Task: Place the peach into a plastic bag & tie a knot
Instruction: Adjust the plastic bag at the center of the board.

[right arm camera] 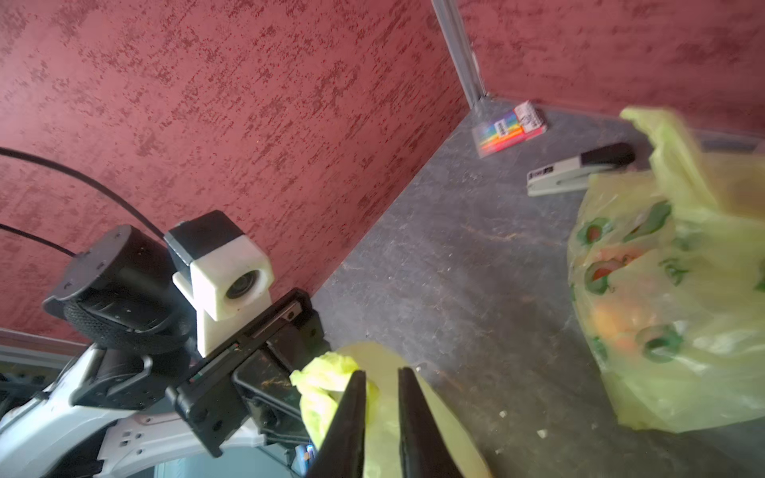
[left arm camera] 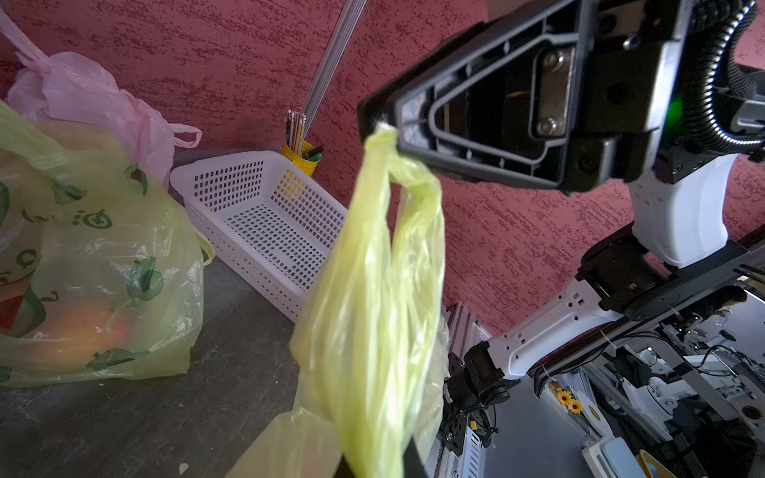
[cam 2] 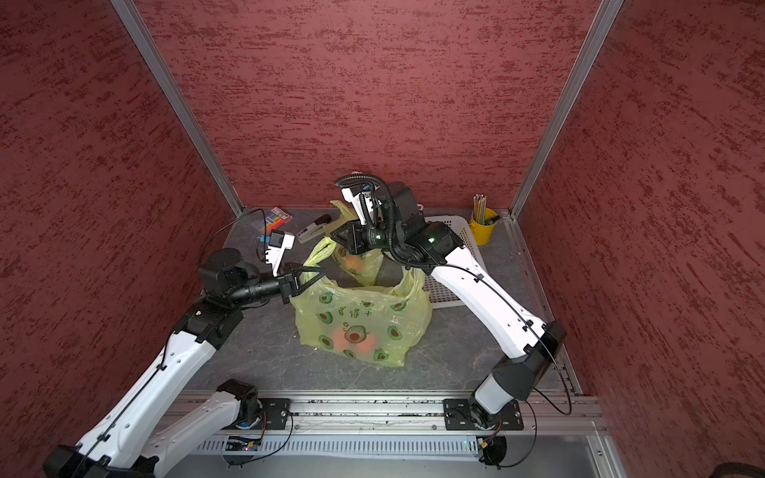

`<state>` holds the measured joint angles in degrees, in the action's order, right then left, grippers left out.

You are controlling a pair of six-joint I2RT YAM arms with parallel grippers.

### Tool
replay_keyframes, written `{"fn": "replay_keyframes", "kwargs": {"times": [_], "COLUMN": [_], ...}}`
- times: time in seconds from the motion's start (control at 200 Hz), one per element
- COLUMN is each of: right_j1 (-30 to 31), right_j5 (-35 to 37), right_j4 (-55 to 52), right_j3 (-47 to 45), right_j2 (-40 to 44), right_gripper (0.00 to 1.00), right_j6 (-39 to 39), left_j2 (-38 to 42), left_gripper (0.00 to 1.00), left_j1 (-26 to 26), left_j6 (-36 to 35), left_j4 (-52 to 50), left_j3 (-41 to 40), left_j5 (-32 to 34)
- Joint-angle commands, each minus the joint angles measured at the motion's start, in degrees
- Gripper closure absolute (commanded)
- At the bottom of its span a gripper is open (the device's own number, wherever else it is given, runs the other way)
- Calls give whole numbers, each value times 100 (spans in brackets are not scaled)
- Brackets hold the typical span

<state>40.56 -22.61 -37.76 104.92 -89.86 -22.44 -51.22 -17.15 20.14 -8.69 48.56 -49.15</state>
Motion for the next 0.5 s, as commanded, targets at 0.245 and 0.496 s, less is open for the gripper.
{"fn": "replay_keyframes", "kwargs": {"times": [0.245,0.496], "right_j1": [-118,-135], "right_j5": [3610,4296], "right_j4": [-2194,-2364], "right_j3": [500,-469], "right_j2": [627,1023], "right_gripper": [16,3], "right_j6": [27,-85], "left_j2": [-135,-160], "left_gripper": [100,100], "left_j1": [57,63], "left_j6": [-46,-45], "left_j4": [-101,-106], "left_j3": [167,176], "left_j5": [-156,-173]}}
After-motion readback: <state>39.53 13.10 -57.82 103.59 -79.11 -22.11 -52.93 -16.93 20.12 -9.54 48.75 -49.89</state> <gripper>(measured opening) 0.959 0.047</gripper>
